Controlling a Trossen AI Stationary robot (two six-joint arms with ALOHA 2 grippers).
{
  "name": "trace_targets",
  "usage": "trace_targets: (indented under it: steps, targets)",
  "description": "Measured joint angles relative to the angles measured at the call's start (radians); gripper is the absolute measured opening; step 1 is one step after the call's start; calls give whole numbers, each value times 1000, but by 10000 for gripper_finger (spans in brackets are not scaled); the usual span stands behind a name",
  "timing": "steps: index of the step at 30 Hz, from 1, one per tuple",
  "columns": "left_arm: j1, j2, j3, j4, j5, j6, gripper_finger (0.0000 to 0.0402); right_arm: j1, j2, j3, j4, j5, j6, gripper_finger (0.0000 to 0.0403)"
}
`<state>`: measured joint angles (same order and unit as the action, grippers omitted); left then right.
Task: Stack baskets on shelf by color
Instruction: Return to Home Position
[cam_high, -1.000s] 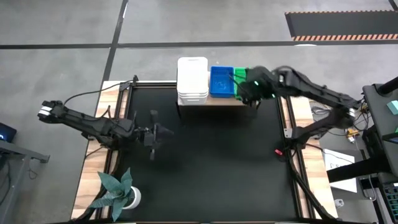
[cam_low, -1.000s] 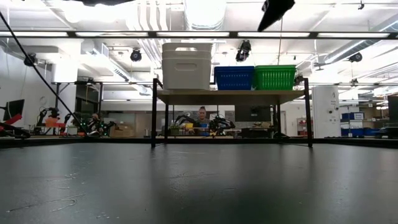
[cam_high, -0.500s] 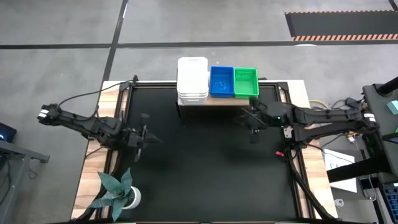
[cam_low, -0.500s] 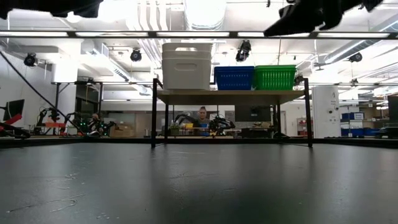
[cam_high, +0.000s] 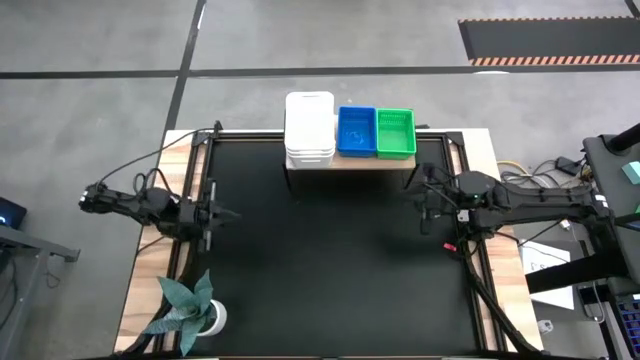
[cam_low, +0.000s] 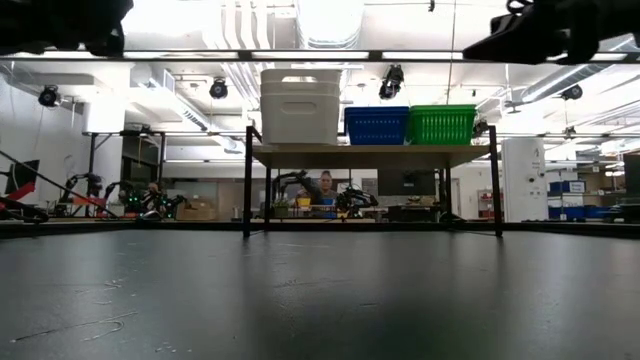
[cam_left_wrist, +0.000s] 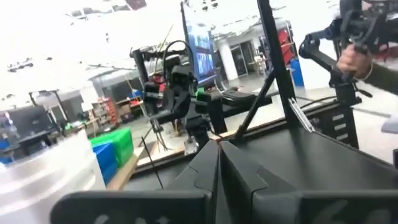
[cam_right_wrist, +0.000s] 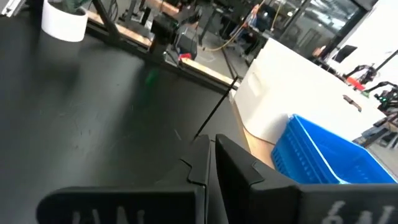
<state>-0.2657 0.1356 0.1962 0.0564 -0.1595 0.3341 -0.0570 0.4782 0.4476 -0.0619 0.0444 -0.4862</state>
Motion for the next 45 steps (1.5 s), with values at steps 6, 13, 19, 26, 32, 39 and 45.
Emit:
trace_targets:
  steps: [6, 13, 19, 26, 32, 39, 45]
  targets:
    - [0, -120, -53, 5, -4, -37, 0, 0, -126, -72, -7, 0, -10, 17]
    - [0, -99, -89, -9, -41, -35, 0, -2, -290, -154, -7, 0, -27, 18]
    - [0, -103, -121, -8, -45, -12, 0, -2, -440, -218, 5, 0, -28, 18]
    - [0, -103, -162, 47, -59, -10, 0, -3, -458, -267, 72, -5, -60, 18]
    - [0, -85, -165, 38, -59, -12, 0, -2, -459, -386, 201, -54, 23, 18]
    - [0, -79, -165, 40, -58, -12, 0, -2, -449, -435, 126, -97, 182, 18]
    - [0, -77, -165, 40, -58, -13, 0, -2, -441, -434, 78, -94, 251, 18]
